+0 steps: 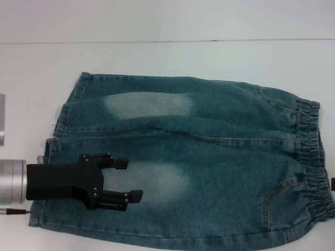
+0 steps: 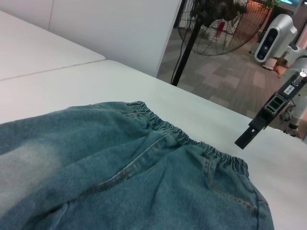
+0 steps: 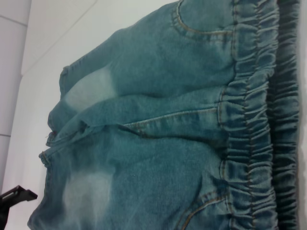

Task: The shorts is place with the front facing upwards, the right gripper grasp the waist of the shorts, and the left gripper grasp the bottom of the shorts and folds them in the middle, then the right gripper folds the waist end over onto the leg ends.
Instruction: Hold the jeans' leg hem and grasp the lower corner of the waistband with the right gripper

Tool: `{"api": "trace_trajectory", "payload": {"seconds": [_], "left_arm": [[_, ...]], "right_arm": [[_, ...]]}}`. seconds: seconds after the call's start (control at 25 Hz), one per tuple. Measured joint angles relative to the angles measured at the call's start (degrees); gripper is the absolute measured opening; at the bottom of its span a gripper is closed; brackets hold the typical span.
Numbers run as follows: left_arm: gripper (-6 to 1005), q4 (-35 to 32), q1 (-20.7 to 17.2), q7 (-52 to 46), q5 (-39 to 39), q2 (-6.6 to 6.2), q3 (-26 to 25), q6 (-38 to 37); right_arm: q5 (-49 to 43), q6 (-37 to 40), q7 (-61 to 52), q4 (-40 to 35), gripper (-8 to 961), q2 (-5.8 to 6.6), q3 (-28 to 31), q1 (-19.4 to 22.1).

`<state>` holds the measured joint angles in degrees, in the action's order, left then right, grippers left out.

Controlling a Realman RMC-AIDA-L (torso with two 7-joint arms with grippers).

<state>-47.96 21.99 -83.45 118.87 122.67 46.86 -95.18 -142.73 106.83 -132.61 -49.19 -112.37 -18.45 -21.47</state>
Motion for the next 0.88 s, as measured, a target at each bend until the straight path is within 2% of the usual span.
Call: {"api": "trace_trajectory", "payload": {"seconds": [0.16,0.36,0.88], "left_arm": [[933,-1.2,0.3,-0.2,0.0,-0.15,0.2,0.1],[933,-4.8,0.1,-1.2,0.0,0.34,0.4,-1.5],[932,-5.2,1.1,-1.7,0.0,0.47,1.1,-1.9]], "right_arm": [[0.0,-0.1,0.2,-0.3,899,-0.19,-0.5,-0.1],[0.0,-0.9,0.0,-0.5,898,-0.23,-0.5,0.1],[-0.3,-3.0,-1.8,-0.1,893,-0.20,-1.7,-0.3]]}}
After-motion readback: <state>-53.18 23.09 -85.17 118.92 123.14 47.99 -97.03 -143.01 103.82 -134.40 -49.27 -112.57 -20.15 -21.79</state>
